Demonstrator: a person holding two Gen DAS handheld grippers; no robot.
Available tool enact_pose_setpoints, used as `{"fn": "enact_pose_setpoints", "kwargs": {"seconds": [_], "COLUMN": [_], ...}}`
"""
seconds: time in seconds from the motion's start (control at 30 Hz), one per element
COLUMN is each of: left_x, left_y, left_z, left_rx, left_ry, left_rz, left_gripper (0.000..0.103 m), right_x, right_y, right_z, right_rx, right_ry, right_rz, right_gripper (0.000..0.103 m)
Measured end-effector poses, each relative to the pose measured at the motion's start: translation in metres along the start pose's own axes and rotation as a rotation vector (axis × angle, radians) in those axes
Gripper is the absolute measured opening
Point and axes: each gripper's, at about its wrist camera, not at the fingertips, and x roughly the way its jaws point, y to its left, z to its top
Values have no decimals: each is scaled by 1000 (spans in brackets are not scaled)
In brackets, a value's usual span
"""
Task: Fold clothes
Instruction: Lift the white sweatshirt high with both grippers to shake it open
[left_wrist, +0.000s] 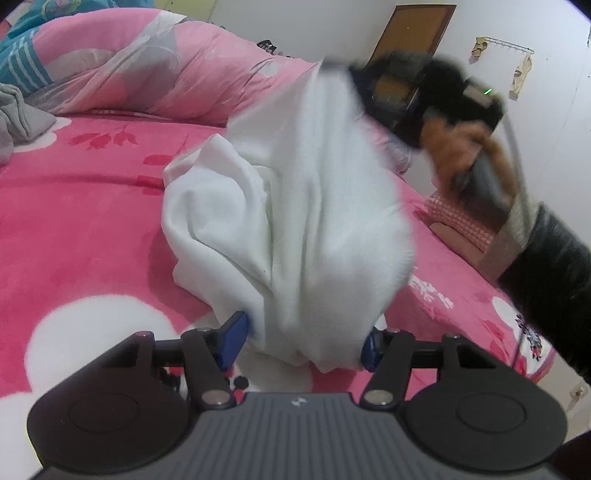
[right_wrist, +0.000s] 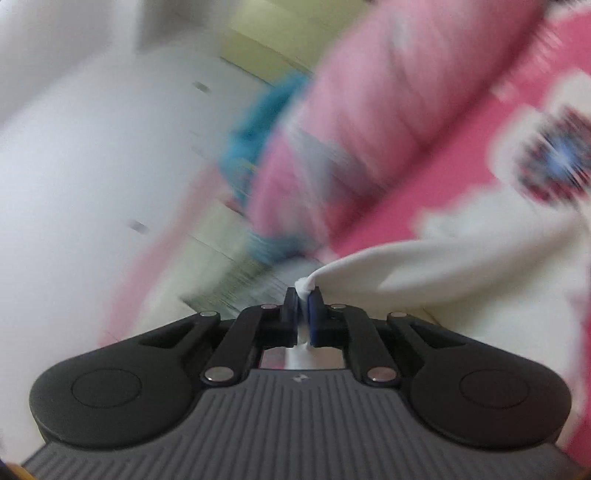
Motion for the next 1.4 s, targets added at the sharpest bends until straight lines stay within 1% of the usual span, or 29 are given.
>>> {"fn": "enact_pose_setpoints", "kwargs": {"seconds": [0.07, 0.13, 0.2, 0.27, 0.37, 0.4, 0.47, 0.5, 0.53, 0.57, 0.6, 0.67, 0.73, 0.77, 0.8, 0.87, 0.93, 1.0, 1.1, 1.17, 1.2, 1.23, 1.27, 1.3, 1.4], "left_x": [2, 3, 6, 10, 20, 22, 26, 25, 23, 18, 13, 2, 4, 6, 12, 30, 48, 63, 83, 94, 99, 103, 103, 100, 77], "left_y": [-6, -17, -29, -41, -59, -65, -79, -86, -93, -100, -107, -118, -134, -142, -151, -168, -179, -190, -194, -195, -195, -194, -191, -187, -176], "left_z": [2, 3, 3, 3, 2, 1, -2, -4, -6, -9, -12, -17, -22, -24, -27, -32, -35, -39, -36, -33, -32, -30, -27, -25, -19], "left_rx": [6, 38, 77, 118, 141, 154, 192, 217, 248, 278, 302, 344, 402, 434, 468, 540, 598, 645, 659, 656, 654, 645, 628, 613, 611], "left_ry": [-14, -29, -43, -59, -81, -89, -106, -119, -135, -154, -176, -222, -224, -218, -206, -192, -208, -232, -260, -276, -285, -290, -295, -305, -375], "left_rz": [8, 24, 49, 83, 137, 158, 203, 217, 224, 226, 209, 154, 110, 90, 86, 112, 150, 221, 322, 362, 380, 394, 402, 406, 440], "left_gripper": [62, 64, 67, 68, 67, 66, 61, 59, 59, 59, 59, 59, 66, 66, 66, 66, 66, 66, 65, 53, 30, 5, 6, 5, 5], "right_x": [-8, -18, -31, -45, -68, -76, -92, -100, -108, -117, -125, -141, -151, -156, -161, -168, -174, -180, -190, -193, -193, -194, -195, -197, -205], "right_y": [21, 42, 61, 74, 91, 97, 110, 117, 120, 127, 130, 135, 136, 137, 138, 139, 140, 140, 140, 139, 138, 137, 135, 134, 131], "right_z": [9, 14, 17, 18, 19, 19, 18, 18, 18, 17, 17, 16, 14, 13, 11, 8, 5, 3, -1, 0, 3, 3, 4, 5, 9], "right_rx": [-16, -42, -70, -86, -102, -109, -125, -133, -142, -153, -162, -179, -186, -190, -193, -199, -204, -209, -222, -223, -219, -215, -211, -213, -224], "right_ry": [-61, -114, -163, -210, -283, -303, -341, -360, -380, -397, -412, -440, -455, -462, -469, -475, -478, -480, -484, -491, -497, -504, -511, -522, -561], "right_rz": [64, 104, 123, 140, 162, 163, 165, 166, 158, 154, 155, 157, 152, 149, 146, 133, 124, 118, 103, 96, 92, 86, 81, 71, 45], "right_gripper": [4, 4, 4, 4, 4, 4, 4, 4, 4, 4, 4, 4, 4, 4, 4, 4, 4, 4, 4, 4, 4, 4, 4, 4, 4]}}
